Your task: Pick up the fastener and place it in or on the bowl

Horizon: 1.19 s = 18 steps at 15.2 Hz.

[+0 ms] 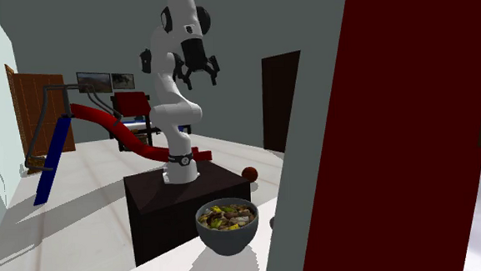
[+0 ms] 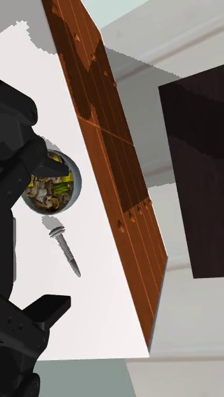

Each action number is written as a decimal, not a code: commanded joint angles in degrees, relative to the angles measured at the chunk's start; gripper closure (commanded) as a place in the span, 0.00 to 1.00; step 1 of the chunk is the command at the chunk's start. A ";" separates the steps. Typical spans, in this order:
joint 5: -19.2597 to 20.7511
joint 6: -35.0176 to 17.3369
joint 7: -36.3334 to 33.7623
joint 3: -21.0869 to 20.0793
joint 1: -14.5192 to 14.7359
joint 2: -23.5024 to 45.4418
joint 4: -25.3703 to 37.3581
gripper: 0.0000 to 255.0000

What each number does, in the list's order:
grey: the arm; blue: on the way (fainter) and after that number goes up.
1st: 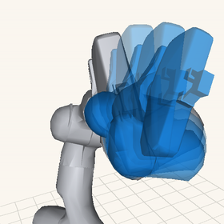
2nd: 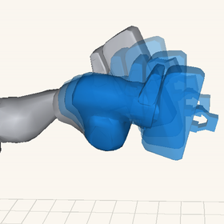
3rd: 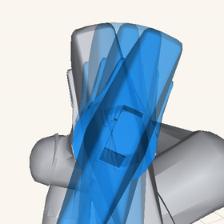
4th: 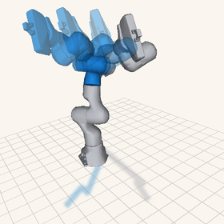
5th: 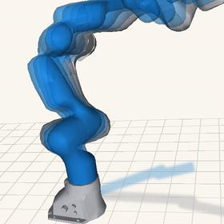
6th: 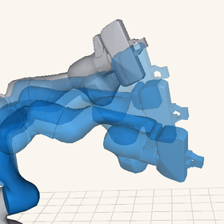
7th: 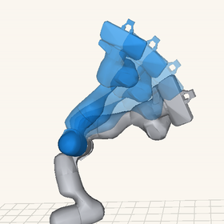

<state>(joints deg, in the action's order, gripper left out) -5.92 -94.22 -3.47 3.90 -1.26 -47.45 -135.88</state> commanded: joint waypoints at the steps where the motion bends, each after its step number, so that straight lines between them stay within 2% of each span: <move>1: 0.00 0.00 0.00 0.00 0.00 0.00 0.00 0.00; 6: -2.64 -7.60 -11.34 -7.17 -1.04 4.58 -3.46 0.00; 11: -4.29 -15.20 -22.75 -14.02 -2.25 12.07 -4.29 0.00; 18: -3.09 -24.87 -39.58 -22.62 -4.98 26.49 -1.26 0.00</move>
<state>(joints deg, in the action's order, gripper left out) -9.45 -117.68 -40.49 -17.69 -5.71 -23.08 -137.56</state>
